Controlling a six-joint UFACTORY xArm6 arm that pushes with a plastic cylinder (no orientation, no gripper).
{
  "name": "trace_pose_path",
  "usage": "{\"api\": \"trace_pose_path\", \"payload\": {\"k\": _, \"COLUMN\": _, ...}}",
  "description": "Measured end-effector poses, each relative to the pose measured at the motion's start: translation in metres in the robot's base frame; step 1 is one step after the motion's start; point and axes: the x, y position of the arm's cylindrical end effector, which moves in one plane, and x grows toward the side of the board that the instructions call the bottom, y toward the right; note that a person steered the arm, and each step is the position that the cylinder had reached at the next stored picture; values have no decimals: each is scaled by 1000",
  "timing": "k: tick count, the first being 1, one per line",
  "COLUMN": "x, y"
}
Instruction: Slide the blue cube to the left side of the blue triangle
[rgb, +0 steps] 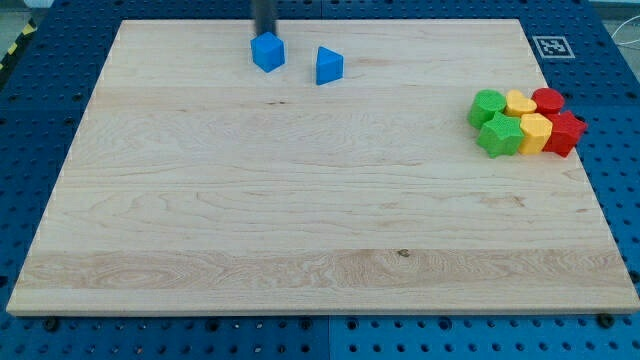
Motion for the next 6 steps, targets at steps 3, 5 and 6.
{"api": "trace_pose_path", "payload": {"k": 3, "x": 18, "y": 62}}
{"api": "trace_pose_path", "payload": {"k": 5, "x": 46, "y": 19}}
{"api": "trace_pose_path", "payload": {"k": 6, "x": 46, "y": 67}}
